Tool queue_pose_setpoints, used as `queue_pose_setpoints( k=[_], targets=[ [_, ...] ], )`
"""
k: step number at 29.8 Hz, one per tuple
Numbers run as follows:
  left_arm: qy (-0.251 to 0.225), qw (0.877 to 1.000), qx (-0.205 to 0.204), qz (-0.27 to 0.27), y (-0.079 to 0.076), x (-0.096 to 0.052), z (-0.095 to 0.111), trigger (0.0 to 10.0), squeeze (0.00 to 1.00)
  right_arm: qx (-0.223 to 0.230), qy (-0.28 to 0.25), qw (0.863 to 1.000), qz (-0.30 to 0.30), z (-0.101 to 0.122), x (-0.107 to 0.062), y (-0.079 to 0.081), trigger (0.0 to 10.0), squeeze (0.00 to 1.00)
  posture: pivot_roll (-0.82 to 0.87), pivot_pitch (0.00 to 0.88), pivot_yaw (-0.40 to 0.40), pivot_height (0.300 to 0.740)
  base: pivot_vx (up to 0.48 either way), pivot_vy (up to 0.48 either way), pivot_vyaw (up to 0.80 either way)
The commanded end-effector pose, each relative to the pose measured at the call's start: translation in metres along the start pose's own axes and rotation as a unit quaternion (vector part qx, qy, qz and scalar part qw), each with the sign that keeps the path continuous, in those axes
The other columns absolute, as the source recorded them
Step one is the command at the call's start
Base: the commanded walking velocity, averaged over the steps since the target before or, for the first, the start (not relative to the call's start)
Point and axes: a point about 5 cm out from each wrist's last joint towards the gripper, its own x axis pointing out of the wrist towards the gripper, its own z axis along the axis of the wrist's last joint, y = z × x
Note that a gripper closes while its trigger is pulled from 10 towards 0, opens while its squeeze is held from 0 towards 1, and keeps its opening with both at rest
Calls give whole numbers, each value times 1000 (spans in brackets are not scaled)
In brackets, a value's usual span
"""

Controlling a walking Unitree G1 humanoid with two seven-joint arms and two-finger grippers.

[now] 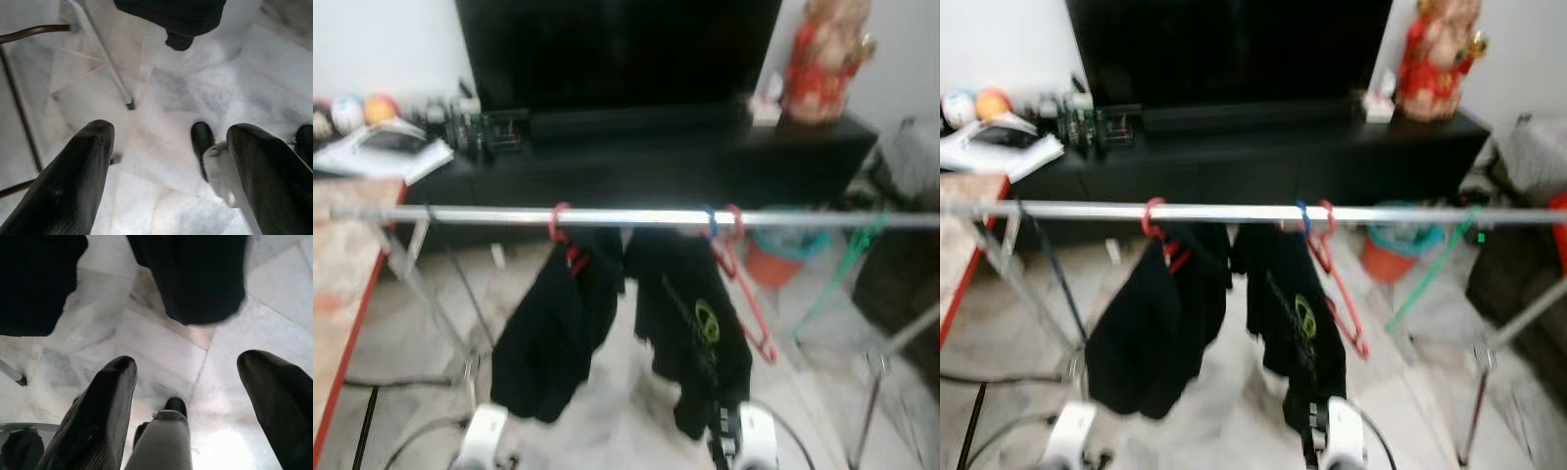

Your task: Hang hanger

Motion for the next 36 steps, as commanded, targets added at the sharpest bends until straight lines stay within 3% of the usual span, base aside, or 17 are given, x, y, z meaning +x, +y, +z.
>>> queue_pose_setpoints(
  k=[1,10,22,36],
  targets=[
    [1,1000,0,-14,-8,0,-3,10000,0,0,3,1000,-11,-1,-1,-8,10000,0,12,0,-8,740,0,-281,0],
    [9,1000,1,-14,-12,0,-8,10000,0,2,2,1000,-11,0,-1,-8,10000,0,13,0,-9,740,0,-281,0],
    [4,1000,2,-31,-51,3,0,10000,0,-3,-2,1000,-10,2,0,-8,10000,0,14,0,-10,740,0,-281,0],
    [-7,999,3,-33,-61,5,13,10000,0,1,-3,1000,-9,4,0,-8,10000,0,12,0,-11,740,0,-288,0]
  ],
)
